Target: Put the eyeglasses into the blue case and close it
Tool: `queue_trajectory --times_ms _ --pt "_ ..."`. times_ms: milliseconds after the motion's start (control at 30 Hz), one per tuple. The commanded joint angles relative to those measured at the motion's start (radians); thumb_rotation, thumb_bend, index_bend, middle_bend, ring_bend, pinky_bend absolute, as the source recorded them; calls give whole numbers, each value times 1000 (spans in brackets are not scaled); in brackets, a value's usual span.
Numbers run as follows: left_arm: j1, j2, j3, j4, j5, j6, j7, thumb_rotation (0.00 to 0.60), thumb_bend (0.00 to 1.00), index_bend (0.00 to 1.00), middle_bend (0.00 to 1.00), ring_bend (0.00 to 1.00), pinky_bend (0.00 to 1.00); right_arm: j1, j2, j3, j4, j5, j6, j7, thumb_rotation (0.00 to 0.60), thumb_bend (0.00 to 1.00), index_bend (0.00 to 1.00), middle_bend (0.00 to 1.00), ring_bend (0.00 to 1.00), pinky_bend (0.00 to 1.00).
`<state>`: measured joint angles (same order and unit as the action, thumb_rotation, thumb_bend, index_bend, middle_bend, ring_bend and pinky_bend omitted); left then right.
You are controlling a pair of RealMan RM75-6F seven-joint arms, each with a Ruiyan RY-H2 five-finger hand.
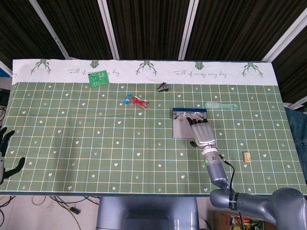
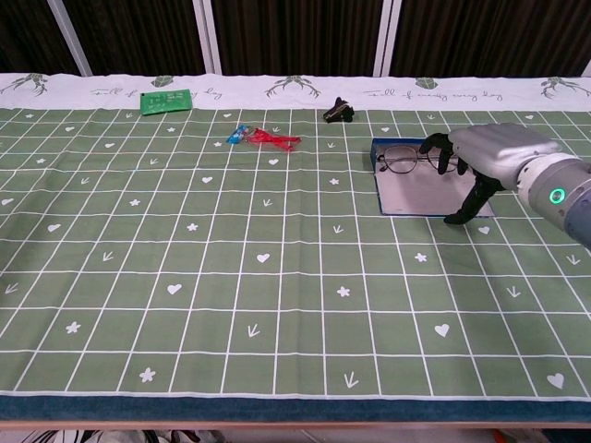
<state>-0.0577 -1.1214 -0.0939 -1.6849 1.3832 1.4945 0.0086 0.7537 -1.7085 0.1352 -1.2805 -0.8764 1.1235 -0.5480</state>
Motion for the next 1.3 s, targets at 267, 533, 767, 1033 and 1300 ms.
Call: queue_trajectory --times_ms 267,533,767,1033,1300 --pt "0 0 -1 0 -1 0 1 600 317 92 0 0 0 1 -17 23 34 2 -30 -5 600 244 185 302 331 263" --pt "-1 0 -1 1 -2 -1 2 600 317 93 0 0 0 -5 -28 40 52 -1 -48 -8 600 302 209 313 331 263" --pt "-1 0 -1 -1 -3 -1 3 600 317 94 0 0 0 -11 -32 50 58 -7 -58 -14 600 330 218 317 331 263" --pt "0 0 -1 0 -3 -1 3 600 317 94 0 0 0 -19 -31 57 54 -12 -64 -24 600 330 218 315 331 263" --pt "-1 0 -1 1 -3 -1 2 600 317 94 0 0 0 -21 -32 64 55 -11 -72 -38 600 329 218 313 331 263"
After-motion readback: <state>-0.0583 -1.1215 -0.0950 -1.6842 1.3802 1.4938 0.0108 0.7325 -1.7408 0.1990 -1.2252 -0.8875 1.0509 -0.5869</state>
